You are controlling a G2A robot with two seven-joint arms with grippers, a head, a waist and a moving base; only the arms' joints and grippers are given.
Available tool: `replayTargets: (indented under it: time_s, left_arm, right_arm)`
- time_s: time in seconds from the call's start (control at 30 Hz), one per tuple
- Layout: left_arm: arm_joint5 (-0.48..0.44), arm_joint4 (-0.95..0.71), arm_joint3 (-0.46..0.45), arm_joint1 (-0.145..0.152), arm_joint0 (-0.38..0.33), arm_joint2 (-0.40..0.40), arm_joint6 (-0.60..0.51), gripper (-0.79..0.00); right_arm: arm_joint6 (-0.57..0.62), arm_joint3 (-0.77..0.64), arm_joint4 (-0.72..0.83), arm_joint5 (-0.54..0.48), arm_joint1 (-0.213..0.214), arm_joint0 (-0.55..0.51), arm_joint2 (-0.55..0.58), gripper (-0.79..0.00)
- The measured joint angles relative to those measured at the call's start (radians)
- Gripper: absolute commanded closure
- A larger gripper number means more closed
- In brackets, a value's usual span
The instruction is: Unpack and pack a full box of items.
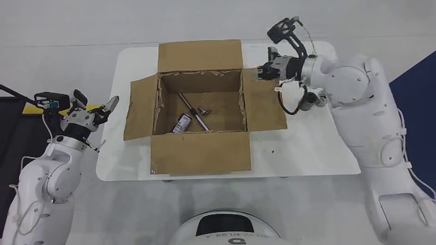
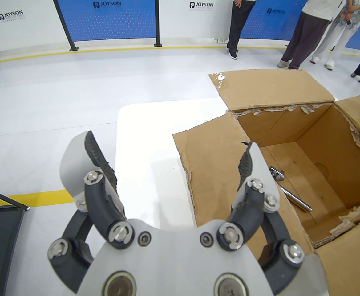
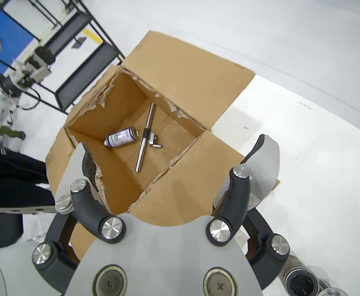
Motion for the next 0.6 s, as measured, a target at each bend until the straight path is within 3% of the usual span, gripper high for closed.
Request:
replayTargets:
  time_s: [0.13,0.3,0.53,0.6]
  left_arm:
    - [0.0,0.0,0.0,0.0,0.0,0.0,0.0,-0.785]
    - [0.0,0.0,0.0,0.0,0.0,0.0,0.0,-0.785]
    - [0.0,0.0,0.0,0.0,0.0,0.0,0.0,-0.785]
    - [0.0,0.0,0.0,0.0,0.0,0.0,0.0,-0.785]
  right_arm:
    - [0.021,0.062,0.014,-0.045,-0.04,0.119,-0.189,-0.785]
    - [0.028,0.225,-0.003,0.002,-0.117,0.265,-0.429,-0.785]
    - [0.028,0.471,0.017,0.012,-0.231,0.385,-0.654,-0.613]
    - [0.014,0.534,0.025,0.006,-0.263,0.403,-0.694,-0.613]
